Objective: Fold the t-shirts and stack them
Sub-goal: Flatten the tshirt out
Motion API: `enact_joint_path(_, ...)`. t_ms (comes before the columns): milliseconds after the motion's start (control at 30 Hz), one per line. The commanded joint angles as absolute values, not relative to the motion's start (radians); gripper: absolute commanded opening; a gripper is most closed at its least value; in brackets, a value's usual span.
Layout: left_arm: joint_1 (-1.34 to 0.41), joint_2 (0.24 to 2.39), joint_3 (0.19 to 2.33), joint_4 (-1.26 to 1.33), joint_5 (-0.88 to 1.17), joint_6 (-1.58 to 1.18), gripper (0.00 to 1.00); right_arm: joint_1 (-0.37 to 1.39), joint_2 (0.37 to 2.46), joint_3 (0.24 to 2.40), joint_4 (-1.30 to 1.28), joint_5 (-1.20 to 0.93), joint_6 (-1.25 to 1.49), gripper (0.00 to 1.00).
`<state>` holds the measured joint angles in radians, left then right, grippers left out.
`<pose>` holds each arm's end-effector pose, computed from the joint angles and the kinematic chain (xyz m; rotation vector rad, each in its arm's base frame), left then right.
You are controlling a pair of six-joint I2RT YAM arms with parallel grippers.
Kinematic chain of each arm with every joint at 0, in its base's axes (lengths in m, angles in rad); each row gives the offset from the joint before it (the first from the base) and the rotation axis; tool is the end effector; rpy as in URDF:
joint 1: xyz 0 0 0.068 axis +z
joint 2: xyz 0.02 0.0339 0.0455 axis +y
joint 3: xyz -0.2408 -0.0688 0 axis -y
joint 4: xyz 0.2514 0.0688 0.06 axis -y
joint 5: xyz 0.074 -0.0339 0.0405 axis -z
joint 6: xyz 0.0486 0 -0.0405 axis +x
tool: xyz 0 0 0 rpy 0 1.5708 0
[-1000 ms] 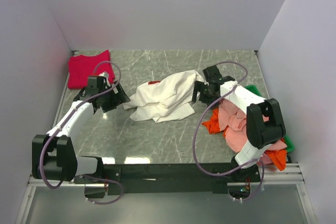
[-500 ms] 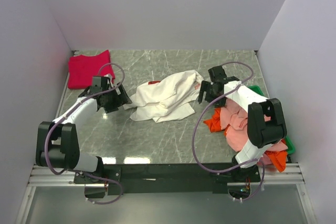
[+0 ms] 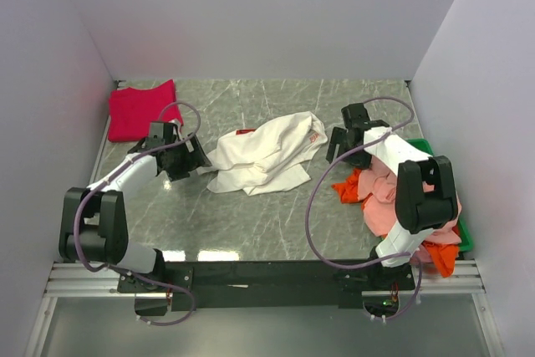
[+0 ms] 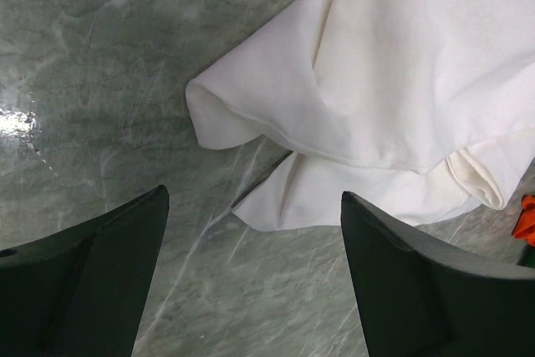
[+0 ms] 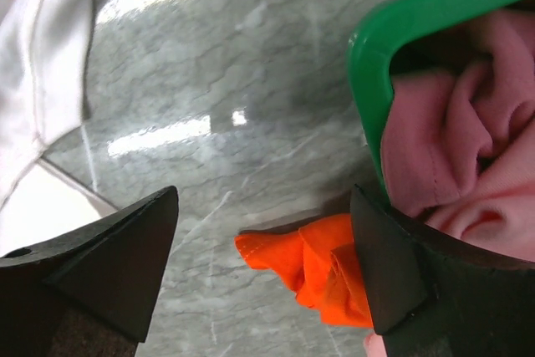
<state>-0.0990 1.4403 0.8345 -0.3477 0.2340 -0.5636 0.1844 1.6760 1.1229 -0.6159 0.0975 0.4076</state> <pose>0.2971 -0.0408 0.1595 -0.4994 2.5305 -0.5538 0.3337 0.0574 0.1593 0.3309 2.7092 0.0348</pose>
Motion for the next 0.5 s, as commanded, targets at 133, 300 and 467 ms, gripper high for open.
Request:
enact_joint_path(133,-0.110,1.473,0.871,-0.299,0.233,-0.551,0.89,0.117,1.657,1.154,-0.653,0.183,0.373,0.90)
enact_joint_path(300,-0.118,1.512,0.870,-0.285,0.222,-0.554,0.86,0.097,1.644,1.155,-0.660,0.184,0.361,0.90)
enact_joint_path(467,-0.129,1.549,0.880,-0.264,0.189,-0.557,0.79,0.100,1.605,1.177,-0.667,0.112,0.364,0.88)
